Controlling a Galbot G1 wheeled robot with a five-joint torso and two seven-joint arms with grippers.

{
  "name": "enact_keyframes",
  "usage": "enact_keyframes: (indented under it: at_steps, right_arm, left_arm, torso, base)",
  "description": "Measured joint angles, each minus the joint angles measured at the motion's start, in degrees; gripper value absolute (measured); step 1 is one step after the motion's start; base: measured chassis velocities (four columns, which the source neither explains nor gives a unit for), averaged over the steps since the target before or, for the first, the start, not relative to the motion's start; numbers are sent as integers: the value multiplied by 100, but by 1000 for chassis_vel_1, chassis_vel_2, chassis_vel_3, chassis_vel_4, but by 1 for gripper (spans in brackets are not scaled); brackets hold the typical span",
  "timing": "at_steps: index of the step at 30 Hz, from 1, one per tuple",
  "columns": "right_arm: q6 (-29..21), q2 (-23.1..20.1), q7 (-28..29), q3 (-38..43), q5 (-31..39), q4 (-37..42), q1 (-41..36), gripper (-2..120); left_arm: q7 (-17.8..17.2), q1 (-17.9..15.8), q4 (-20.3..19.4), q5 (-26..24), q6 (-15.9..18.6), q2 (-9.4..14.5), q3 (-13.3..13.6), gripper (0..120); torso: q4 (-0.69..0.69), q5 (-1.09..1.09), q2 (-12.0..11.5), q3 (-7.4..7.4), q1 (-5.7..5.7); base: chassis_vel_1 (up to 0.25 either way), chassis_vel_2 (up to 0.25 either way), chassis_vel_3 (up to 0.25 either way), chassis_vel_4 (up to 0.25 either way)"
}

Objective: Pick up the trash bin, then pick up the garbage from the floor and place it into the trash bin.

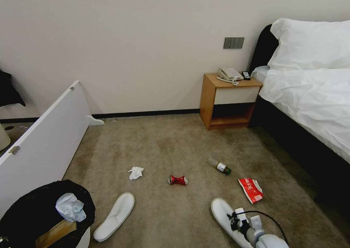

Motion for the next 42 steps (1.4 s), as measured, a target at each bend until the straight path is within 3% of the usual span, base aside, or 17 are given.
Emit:
enact_keyframes:
  at_steps: [1, 2, 5, 8, 10, 13, 14, 16, 20, 22, 28, 32, 35, 42]
  right_arm:
    - [119, -86, -13, 64, 229, 506, -91, 0]
    - [119, -86, -13, 64, 229, 506, -91, 0]
    - [351, -169, -138, -30, 1115, 1499, -72, 0]
    - [425, -182, -210, -118, 1374, 1741, -6, 0]
    - [679, -210, -491, -591, 2114, 2232, 401, 0]
    - [871, -121, -755, -1062, 2634, 2326, 877, 0]
    - [871, -121, -755, -1062, 2634, 2326, 877, 0]
    - [1018, 242, -1025, -1695, 3402, 2306, 1603, 0]
    - [1079, 488, -1182, -2113, 3780, 2222, 2136, 0]
    - [1179, 800, -1429, -2772, 4125, 1993, 2966, 0]
    - [1370, 1308, -1650, -3543, 4204, 1519, 3652, 0]
    - [1548, 2208, -1934, -4136, 4002, 688, 4091, 0]
    - [1561, 2571, -1988, -4348, 4007, 420, 4282, 0]
    - [1562, 2638, -1968, -4807, 4136, 215, 4504, 0]
  left_arm:
    - [0, 2, -25, 1, 0, 0, 0, 3]
    - [0, 2, -25, 1, 0, 0, 0, 3]
    - [-1, -3, -63, 19, 0, -17, 17, 3]
    - [-2, -3, -74, 21, 1, -21, 21, 3]
    - [0, -6, -96, 25, 0, -29, 22, 3]
    - [20, -6, -115, 18, 0, -28, 35, 3]
    - [20, -6, -115, 18, 0, -28, 35, 3]
    - [32, -16, -156, 18, 0, -33, 105, 3]
    - [37, -32, -180, 25, 1, -38, 139, 3]
    - [60, -59, -172, 26, 1, -12, 133, 3]
    - [105, -59, -138, -6, 0, 40, 68, 3]
    - [119, -72, -133, -17, 0, 65, 42, 3]
    - [121, -69, -144, -18, 1, 82, 34, 3]
    - [124, -92, -243, 12, 1, 32, 86, 3]
  torso:
    - [-1, 1, -1, 0, 0]
    - [-1, 1, -1, 0, 0]
    - [2, 0, 0, 0, 0]
    - [2, 1, 0, 0, 0]
    - [2, 0, 0, 0, 0]
    - [3, 0, 0, 0, 0]
    - [3, 0, 0, 0, 0]
    - [4, 0, 0, 1, 0]
    - [3, -1, 0, 1, 0]
    - [1, -2, 0, 1, 0]
    - [3, -2, -1, 2, 0]
    - [2, -2, -1, 2, 0]
    - [5, -2, 0, 1, 0]
    - [-1, -1, 0, 1, 0]
  base:
    - [0, 0, 0, 0]
    - [0, 0, 0, 0]
    - [0, 0, 0, 0]
    - [0, 0, 0, 0]
    - [0, 0, 0, 0]
    - [0, 0, 0, 0]
    - [0, 0, 0, 0]
    - [0, 0, 0, 0]
    - [0, 0, 0, 0]
    - [0, 0, 0, 0]
    - [0, 0, 0, 0]
    - [0, 0, 0, 0]
    - [0, 0, 0, 0]
    - [0, 0, 0, 0]
